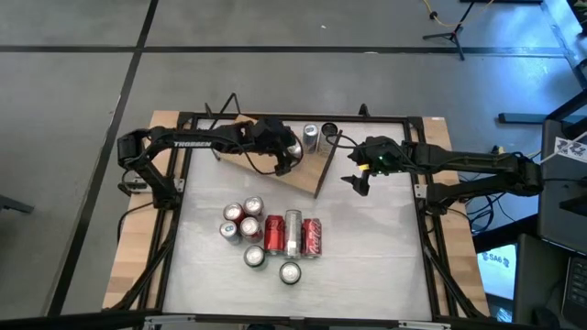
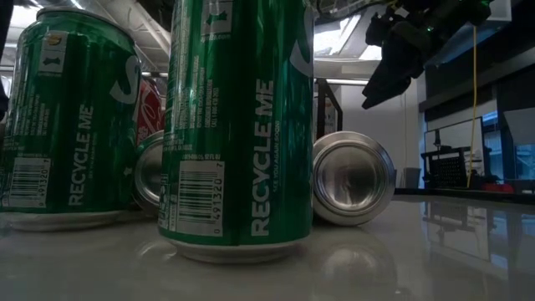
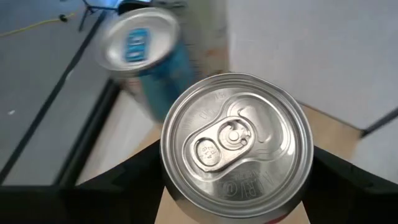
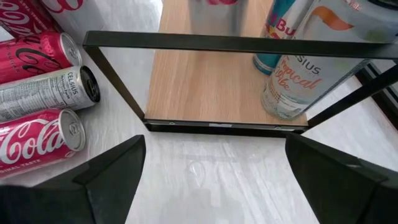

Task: Place canned beverage on shelf
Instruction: Put the right silver soda can on the shelf

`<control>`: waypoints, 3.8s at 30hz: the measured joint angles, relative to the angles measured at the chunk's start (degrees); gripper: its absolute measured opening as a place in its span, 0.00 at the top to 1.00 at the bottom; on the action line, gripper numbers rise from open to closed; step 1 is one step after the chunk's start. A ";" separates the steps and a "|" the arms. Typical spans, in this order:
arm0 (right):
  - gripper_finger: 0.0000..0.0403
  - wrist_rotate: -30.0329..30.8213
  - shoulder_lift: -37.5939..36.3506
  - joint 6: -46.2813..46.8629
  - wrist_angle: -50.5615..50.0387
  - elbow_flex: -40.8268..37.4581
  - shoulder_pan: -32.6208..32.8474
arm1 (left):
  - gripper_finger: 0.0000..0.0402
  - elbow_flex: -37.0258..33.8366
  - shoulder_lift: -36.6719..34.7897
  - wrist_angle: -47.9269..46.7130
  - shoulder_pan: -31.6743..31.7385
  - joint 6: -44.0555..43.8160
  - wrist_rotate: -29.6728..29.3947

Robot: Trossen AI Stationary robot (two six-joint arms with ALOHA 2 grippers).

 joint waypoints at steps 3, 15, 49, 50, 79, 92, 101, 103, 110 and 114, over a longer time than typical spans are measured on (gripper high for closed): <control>0.05 0.01 0.00 0.00 -0.01 0.02 0.01 | 0.31 0.00 -0.51 -0.18 1.76 1.06 0.07; 0.05 0.01 0.00 0.00 -0.01 0.01 0.01 | 0.30 0.00 -0.94 -0.24 9.52 3.95 4.82; 0.05 0.68 0.00 -0.02 0.42 0.02 0.03 | 0.30 0.09 5.77 8.15 14.01 5.03 12.83; 0.05 0.65 0.00 -0.02 0.45 0.02 0.02 | 0.30 0.09 5.79 7.91 14.01 4.94 12.88; 0.05 0.69 0.00 -0.19 0.47 0.02 0.02 | 0.17 0.09 5.75 8.34 13.20 5.23 13.13; 0.05 0.69 0.00 -0.20 0.47 0.02 0.02 | 0.17 0.09 5.75 9.29 13.24 5.26 13.08; 0.05 0.68 0.00 -0.20 0.47 0.00 0.00 | 0.17 0.09 5.21 10.13 13.24 5.21 12.92; 0.05 0.66 0.00 -0.20 0.47 0.02 0.02 | 0.17 0.09 5.20 10.17 13.24 5.21 12.88; 0.05 0.66 0.00 -0.20 0.47 0.02 0.00 | 0.17 0.09 4.86 9.96 13.26 5.22 12.66; 0.05 0.66 0.00 -0.20 0.47 0.02 0.00 | 0.17 0.07 2.99 9.93 13.30 5.24 12.50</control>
